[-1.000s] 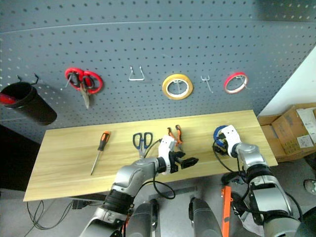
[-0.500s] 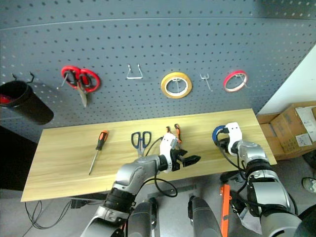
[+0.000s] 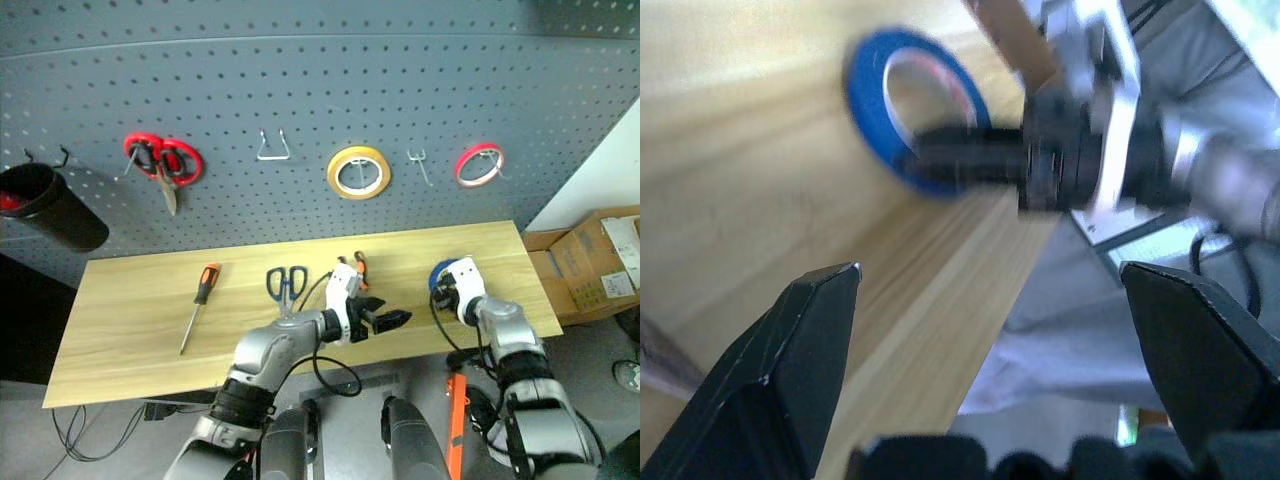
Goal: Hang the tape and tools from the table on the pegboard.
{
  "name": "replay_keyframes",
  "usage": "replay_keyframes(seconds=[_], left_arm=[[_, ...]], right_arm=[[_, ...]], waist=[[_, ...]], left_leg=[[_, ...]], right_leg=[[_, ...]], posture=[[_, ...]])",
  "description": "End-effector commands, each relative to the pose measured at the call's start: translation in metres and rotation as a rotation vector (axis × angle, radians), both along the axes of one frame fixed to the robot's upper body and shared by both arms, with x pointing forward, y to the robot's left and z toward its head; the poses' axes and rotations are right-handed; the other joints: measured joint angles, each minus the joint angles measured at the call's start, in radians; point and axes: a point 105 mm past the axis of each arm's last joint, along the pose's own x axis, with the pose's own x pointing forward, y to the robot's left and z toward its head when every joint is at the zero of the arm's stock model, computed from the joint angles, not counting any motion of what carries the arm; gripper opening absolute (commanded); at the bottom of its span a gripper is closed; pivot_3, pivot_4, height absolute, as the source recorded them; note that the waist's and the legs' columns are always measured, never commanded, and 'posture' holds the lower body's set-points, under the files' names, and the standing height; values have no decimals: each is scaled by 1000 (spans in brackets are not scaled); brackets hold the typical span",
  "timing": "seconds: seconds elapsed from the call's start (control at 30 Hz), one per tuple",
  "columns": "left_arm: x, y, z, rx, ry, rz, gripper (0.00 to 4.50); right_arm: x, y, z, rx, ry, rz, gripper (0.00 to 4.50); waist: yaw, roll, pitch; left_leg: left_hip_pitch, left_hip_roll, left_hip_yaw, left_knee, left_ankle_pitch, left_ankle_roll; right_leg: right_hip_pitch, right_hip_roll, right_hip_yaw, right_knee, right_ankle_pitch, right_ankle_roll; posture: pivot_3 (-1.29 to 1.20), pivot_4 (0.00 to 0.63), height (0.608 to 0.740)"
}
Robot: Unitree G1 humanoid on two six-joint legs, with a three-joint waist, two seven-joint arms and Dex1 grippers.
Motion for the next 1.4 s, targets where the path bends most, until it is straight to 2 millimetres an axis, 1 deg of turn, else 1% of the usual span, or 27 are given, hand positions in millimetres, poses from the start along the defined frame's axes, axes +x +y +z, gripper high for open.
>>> replay_keyframes(seconds=[0.03, 0.07, 0.13, 0.23, 0.3, 0.37, 0.43, 0.5, 0.57, 0.67, 0.8, 0.87, 1.0, 1.1, 1.23, 1.33, 1.4], left_arm=[[5, 11, 26, -44, -80, 5, 4500], [6, 15, 27, -44, -88, 12, 4500], [8, 19, 32, -53, -100, 17, 4500], [8, 27, 45, -103, -124, 21, 4500], [6, 33, 57, -164, -121, 12, 4500], [1, 39, 73, -251, -91, -16, 4500], [-2, 46, 85, -298, -84, -42, 4500], [-1, 52, 96, -324, -90, -45, 4500], [1, 58, 105, -345, -100, -36, 4500], [11, 65, 110, -351, -120, 4, 4500], [21, 68, 112, -339, -144, 38, 4500], [24, 67, 114, -337, -158, 41, 4500], [27, 62, 114, -328, -176, 47, 4500], [26, 57, 112, -335, -170, 35, 4500], [25, 53, 112, -344, -162, 32, 4500], [25, 50, 112, -349, -158, 27, 4500], [25, 49, 112, -352, -157, 21, 4500]], right_arm=[[-18, 13, 37, -36, -165, 11, 551], [-22, 13, 43, -62, -201, 2, 551], [-27, 11, 58, -128, -287, -11, 551], [-32, 16, 84, -228, -452, -20, 551], [-38, 23, 102, -288, -574, -14, 551], [-44, 36, 114, -305, -678, 13, 551], [-50, 49, 122, -340, -783, 63, 551], [-52, 59, 126, -351, -861, 106, 551], [-50, 65, 126, -352, -912, 125, 551], [-43, 73, 130, -339, -975, 149, 551], [-30, 80, 134, -314, -998, 188, 551], [-23, 80, 138, -295, -1008, 206, 551], [-11, 80, 145, -246, -997, 274, 551], [-4, 81, 137, -194, -904, 369, 551], [3, 78, 127, -157, -793, 429, 551], [11, 71, 126, -129, -730, 446, 551], [19, 62, 131, -132, -715, 431, 551]], waist=[[0, 2, -1], [-1, 3, -3], [-6, 6, -7], [-6, 6, -20], [-6, 6, -34], [-7, 6, -55], [-9, 6, -79], [-9, 5, -96], [-9, 1, -113], [-9, -4, -136], [-9, -7, -159], [-8, -8, -164], [-8, -8, -164], [-7, -8, -165], [-6, -8, -165], [-7, -8, -165], [-7, -8, -165]], left_leg=[[-3, 0, 0, 0, 0, 0], [-6, 0, 0, 0, 0, 0], [-12, -1, 1, 3, 1, -1], [-13, -2, 2, 3, 2, -3], [-13, -2, 1, 3, 2, -4], [-13, -3, 1, 3, 2, -4], [-13, -2, 1, 2, 2, -4], [-13, -2, 1, 3, 2, -4], [-12, -3, 1, 3, 2, -4], [-11, -3, 1, 5, 2, -4], [-9, -3, 1, 7, 3, -4], [-8, -3, 1, 7, 4, -4], [4, -3, 1, 5, 4, -4], [5, -3, 2, 6, 4, -4], [5, -2, 1, 5, 4, -4], [5, -2, 1, 5, 4, -4], [6, -2, 2, 6, 4, -4]], right_leg=[[-4, 0, 0, 1, 0, 0], [-6, 0, 0, 2, 0, 1], [-14, -1, 1, 4, 0, 1], [-16, -2, 1, 5, 1, 3], [-16, -3, 0, 5, 2, 3], [-16, -3, 0, 4, 2, 3], [-16, -2, -1, 3, 2, 3], [-15, -2, -1, 3, 2, 3], [-14, -2, 0, 3, 2, 3], [-12, -2, 0, 2, 4, 3], [-9, -2, 0, 1, 8, 1], [-8, -2, 1, 1, 8, 0], [5, -1, 0, -1, 8, 0], [6, -1, 1, 0, 9, 0], [6, -1, 2, 0, 8, 0], [5, 0, 2, 1, 9, 0], [5, 0, 2, 2, 9, 0]], posture=[[16, 260, 740], [9, 236, 740], [-1, 213, 740], [-26, 164, 740], [-34, 135, 740], [-39, 113, 740], [-33, 91, 740], [-27, 75, 740], [-17, 58, 740], [0, 41, 740], [13, 32, 740], [18, 30, 740], [23, 29, 740], [28, 32, 740], [25, 37, 740], [24, 41, 740], [21, 42, 740]])
